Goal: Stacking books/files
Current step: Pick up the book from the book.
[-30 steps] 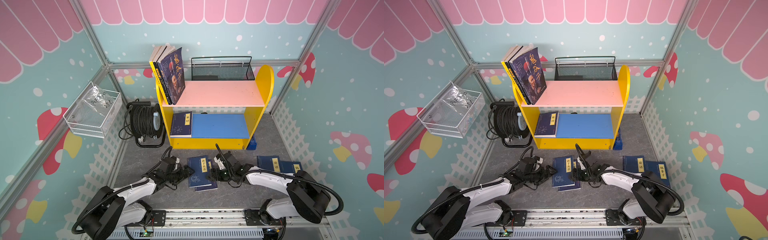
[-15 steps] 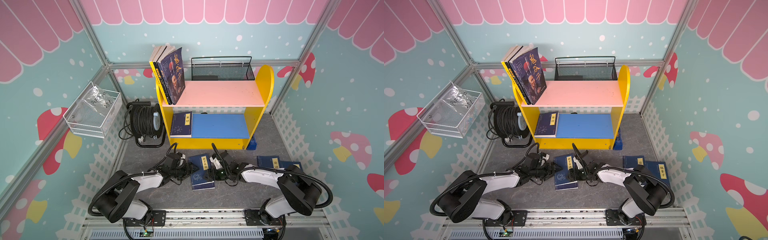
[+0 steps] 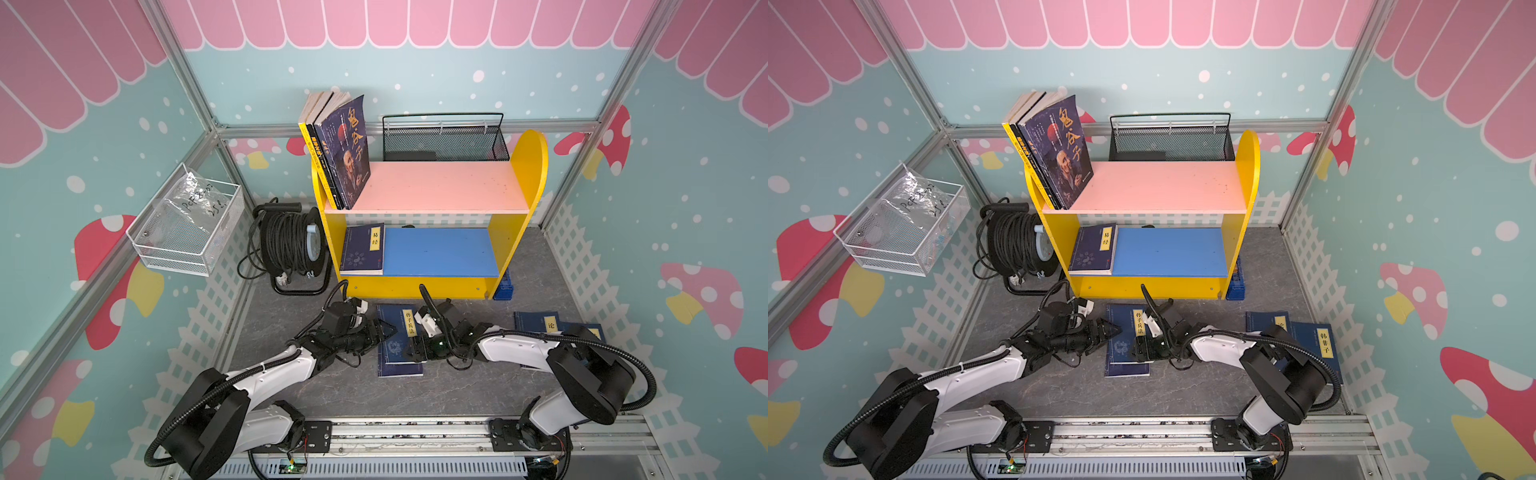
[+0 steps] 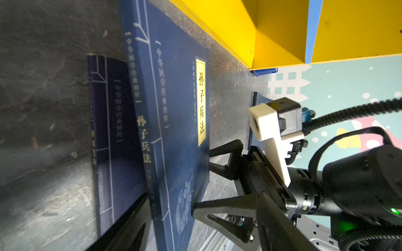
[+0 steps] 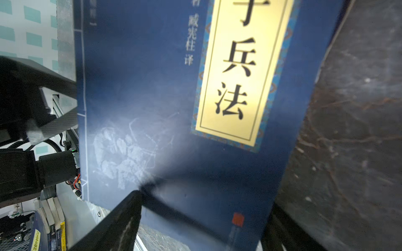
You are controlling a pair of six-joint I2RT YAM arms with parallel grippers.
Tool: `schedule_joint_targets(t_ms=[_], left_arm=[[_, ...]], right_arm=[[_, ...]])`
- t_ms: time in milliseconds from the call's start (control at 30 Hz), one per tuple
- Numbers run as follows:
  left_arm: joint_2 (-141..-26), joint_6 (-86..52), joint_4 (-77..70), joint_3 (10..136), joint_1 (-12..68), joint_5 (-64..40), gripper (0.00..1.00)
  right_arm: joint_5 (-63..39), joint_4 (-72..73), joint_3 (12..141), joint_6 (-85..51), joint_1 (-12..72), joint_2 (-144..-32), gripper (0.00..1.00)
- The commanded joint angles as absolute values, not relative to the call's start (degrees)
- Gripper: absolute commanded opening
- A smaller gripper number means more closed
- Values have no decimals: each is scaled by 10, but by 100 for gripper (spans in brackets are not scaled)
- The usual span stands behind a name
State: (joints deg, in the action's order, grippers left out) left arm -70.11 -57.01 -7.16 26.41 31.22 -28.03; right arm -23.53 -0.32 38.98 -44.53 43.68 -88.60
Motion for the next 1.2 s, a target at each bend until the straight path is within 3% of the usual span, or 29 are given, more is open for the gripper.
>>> schedule_joint_targets(t_ms=[0,400,733,933,1167], left_arm=[[-692,-571,-52,275,316,-264,73],[-735,-592,-98,275,316,-283,63],[-753,-609,-124,287,323,-291,48],[-747,-609,-113,284,325,-284,32],[-733,-602,-88,287,326,-276,5]], right_arm=[[-241,-9,392,-439,443,-897,83],[-247,1,404,-429,443,-901,83],[-258,8,408,-418,443,-907,83],[-255,8,415,-417,443,-901,83],[-254,9,426,-418,443,-894,83]])
